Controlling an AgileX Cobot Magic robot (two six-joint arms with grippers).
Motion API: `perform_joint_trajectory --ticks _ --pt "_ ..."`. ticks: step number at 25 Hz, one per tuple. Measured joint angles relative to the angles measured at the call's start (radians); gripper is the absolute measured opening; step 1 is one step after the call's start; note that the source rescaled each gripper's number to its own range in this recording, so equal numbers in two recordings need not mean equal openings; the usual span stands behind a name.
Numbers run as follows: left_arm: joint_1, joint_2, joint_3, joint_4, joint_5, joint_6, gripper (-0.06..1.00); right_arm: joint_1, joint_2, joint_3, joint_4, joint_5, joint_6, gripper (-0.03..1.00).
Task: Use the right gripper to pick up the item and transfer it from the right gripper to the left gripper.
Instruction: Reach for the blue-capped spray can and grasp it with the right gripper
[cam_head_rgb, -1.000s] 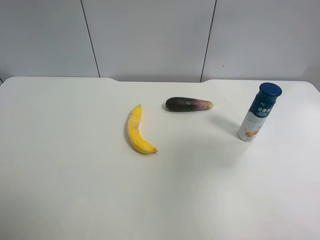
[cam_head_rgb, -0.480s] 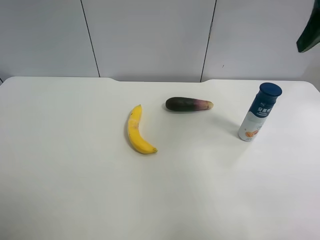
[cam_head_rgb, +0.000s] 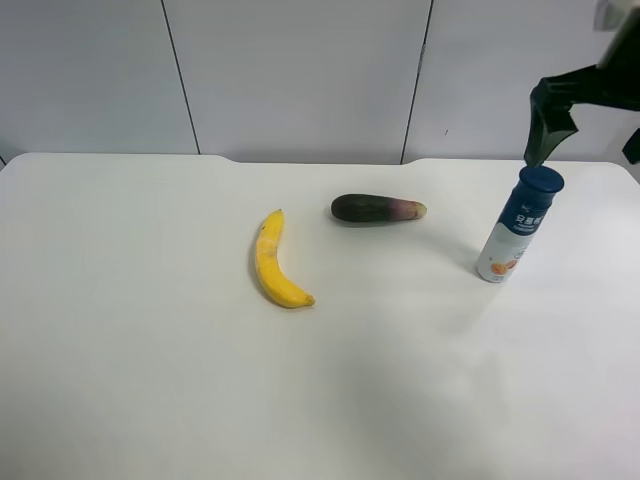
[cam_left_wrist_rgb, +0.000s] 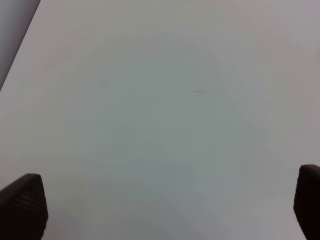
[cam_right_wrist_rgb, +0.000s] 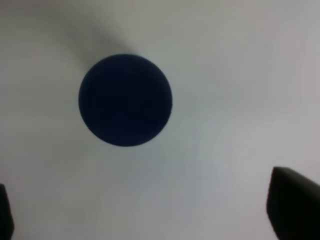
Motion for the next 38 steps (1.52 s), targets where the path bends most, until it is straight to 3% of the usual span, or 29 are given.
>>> perform_joint_trajectory --ticks 9,23,27,31,33,34,38 --pt "0.000 0.000 0.000 0.000 0.000 0.000 1.00 0.000 0.126 0.000 0.000 -0.002 -0.021 1.00" --pt "0.000 0.000 0.000 0.000 0.000 0.000 1.00 0.000 0.233 0.000 0.000 -0.116 -0.040 0.99" --pt "0.000 0.000 0.000 0.000 0.000 0.000 1.00 0.000 0.248 0.000 0.000 -0.118 -0.041 0.77" --pt "0.000 0.000 0.000 0.000 0.001 0.000 1.00 0.000 0.248 0.000 0.001 -0.119 -0.041 0.37" --pt "0.000 0.000 0.000 0.000 0.001 0.000 1.00 0.000 0.248 0.000 0.001 -0.119 -0.041 0.09" --pt "0.000 0.000 0.000 0.000 0.001 0.000 1.00 0.000 0.248 0.000 0.009 -0.119 -0.041 0.00" --pt "0.000 0.000 0.000 0.000 0.001 0.000 1.00 0.000 0.248 0.000 0.009 -0.119 -0.041 0.00"
